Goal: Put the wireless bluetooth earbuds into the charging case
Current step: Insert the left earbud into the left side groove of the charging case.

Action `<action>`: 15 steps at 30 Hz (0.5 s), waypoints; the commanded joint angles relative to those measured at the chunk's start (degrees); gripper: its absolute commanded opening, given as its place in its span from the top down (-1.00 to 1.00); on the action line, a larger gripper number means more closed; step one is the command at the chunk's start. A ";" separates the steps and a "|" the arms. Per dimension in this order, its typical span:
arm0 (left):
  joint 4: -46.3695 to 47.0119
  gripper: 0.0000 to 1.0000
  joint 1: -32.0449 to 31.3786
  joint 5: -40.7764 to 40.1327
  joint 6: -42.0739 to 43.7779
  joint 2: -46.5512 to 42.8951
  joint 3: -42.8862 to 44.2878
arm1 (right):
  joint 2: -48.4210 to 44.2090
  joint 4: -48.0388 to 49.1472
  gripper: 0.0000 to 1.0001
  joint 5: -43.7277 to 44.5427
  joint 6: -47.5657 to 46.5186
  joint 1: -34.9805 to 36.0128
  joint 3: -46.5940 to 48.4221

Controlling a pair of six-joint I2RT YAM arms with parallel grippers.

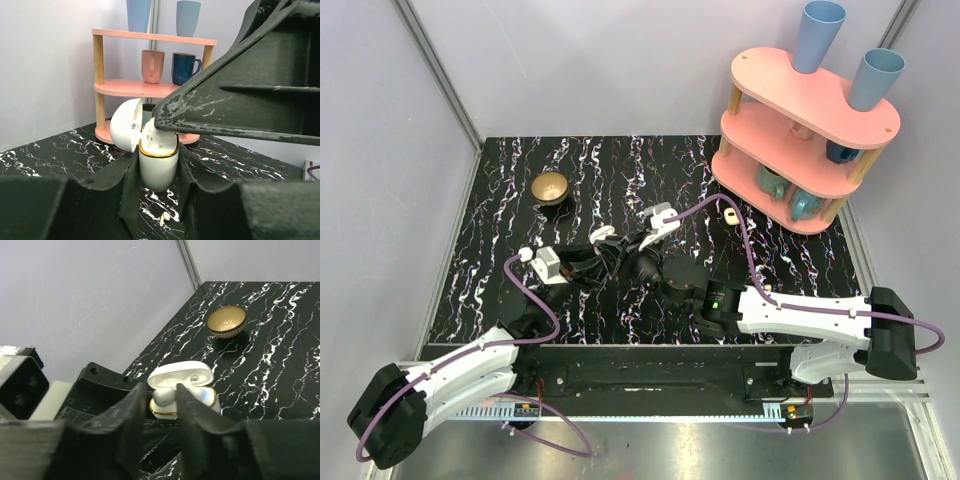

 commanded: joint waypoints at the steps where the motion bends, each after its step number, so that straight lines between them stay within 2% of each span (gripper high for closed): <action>1: 7.24 1.00 0.08 0.41 -0.38 -0.57 1.49 | -0.51 -2.70 0.05 3.07 -2.52 -0.45 2.18; 5: 6.36 1.00 0.17 0.59 -0.11 -0.66 1.84 | -0.77 -2.35 -0.23 2.10 -3.04 -0.37 3.23; 15: 3.91 1.00 0.17 -0.55 0.68 -0.83 2.19 | -3.31 -0.94 -0.41 -1.06 -4.63 -0.45 5.26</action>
